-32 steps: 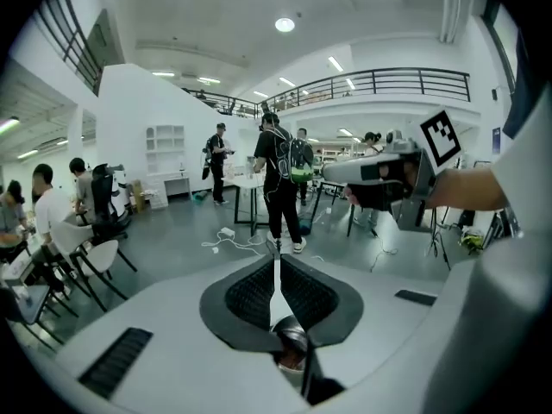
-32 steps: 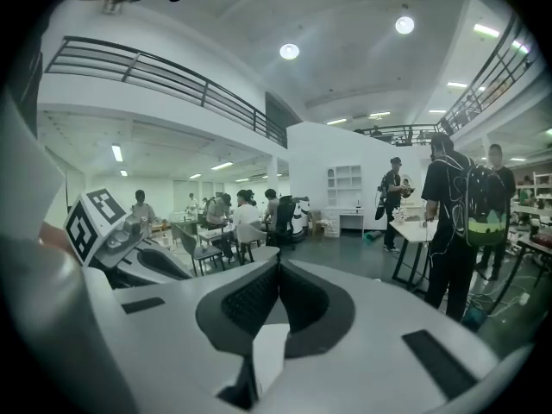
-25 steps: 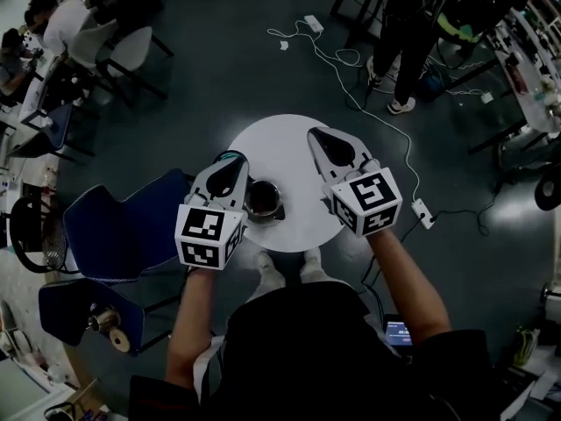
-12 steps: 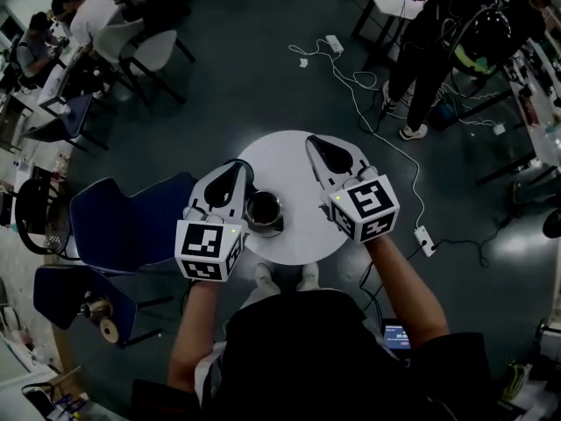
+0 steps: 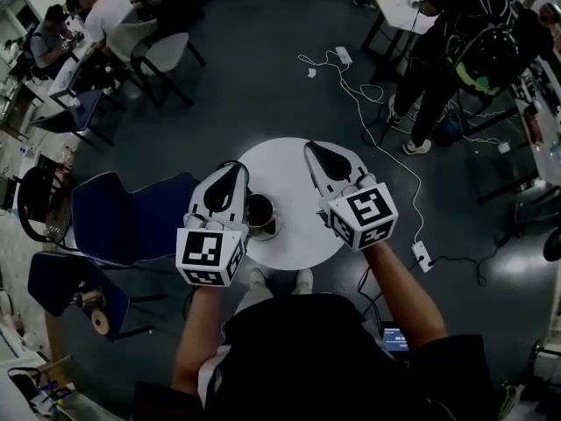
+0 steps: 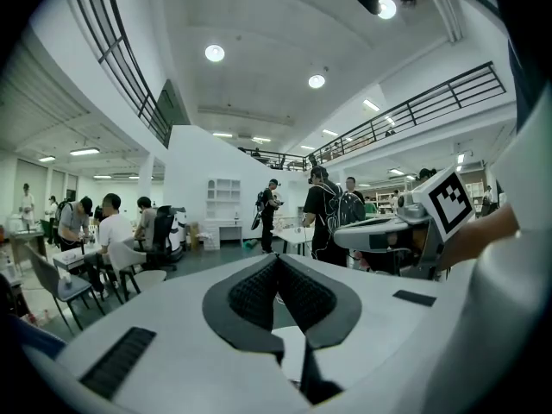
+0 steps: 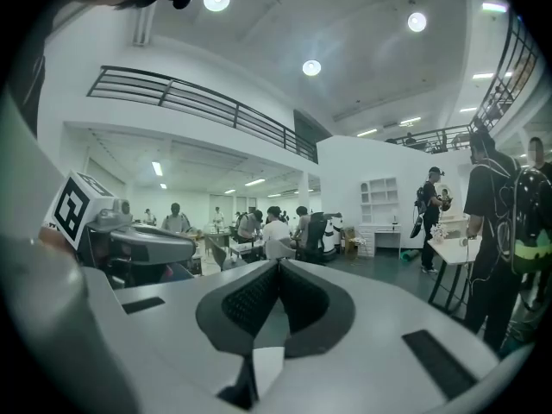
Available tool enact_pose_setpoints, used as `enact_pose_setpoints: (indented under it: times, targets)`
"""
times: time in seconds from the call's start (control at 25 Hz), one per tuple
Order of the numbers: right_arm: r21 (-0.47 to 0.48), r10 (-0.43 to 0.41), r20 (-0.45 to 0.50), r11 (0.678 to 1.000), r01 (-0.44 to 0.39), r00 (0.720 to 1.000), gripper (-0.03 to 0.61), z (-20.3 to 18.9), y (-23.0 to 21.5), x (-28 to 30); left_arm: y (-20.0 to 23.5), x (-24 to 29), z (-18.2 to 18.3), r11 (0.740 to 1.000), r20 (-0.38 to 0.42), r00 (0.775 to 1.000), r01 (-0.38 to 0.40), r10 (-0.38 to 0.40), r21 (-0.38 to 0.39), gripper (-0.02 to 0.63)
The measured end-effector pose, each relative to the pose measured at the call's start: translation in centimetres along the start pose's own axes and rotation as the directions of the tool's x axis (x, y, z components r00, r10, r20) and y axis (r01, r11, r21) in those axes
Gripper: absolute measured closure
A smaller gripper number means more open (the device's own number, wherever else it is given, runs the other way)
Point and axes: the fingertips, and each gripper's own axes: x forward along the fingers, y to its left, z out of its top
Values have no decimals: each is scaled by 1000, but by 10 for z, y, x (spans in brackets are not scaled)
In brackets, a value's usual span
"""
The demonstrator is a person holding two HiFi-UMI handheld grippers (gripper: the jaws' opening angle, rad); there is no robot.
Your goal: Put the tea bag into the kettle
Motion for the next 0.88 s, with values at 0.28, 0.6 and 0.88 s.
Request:
enact_pose_setpoints:
  times: [0.28, 0.6, 0.88]
  targets:
    - [-6, 62, 29, 998, -62, 998, 560, 8, 5, -12, -18, -8, 8, 999, 50, 998, -34, 33, 6, 598]
    - [8, 114, 36, 993, -115, 993, 560, 4, -2, -23, -39, -7, 4, 997, 34, 997, -75, 74, 6, 598]
    - [4, 152, 26, 988, -152, 988, 560, -1, -4, -30, -55, -5, 2, 997, 25, 996, -80, 80, 6, 598]
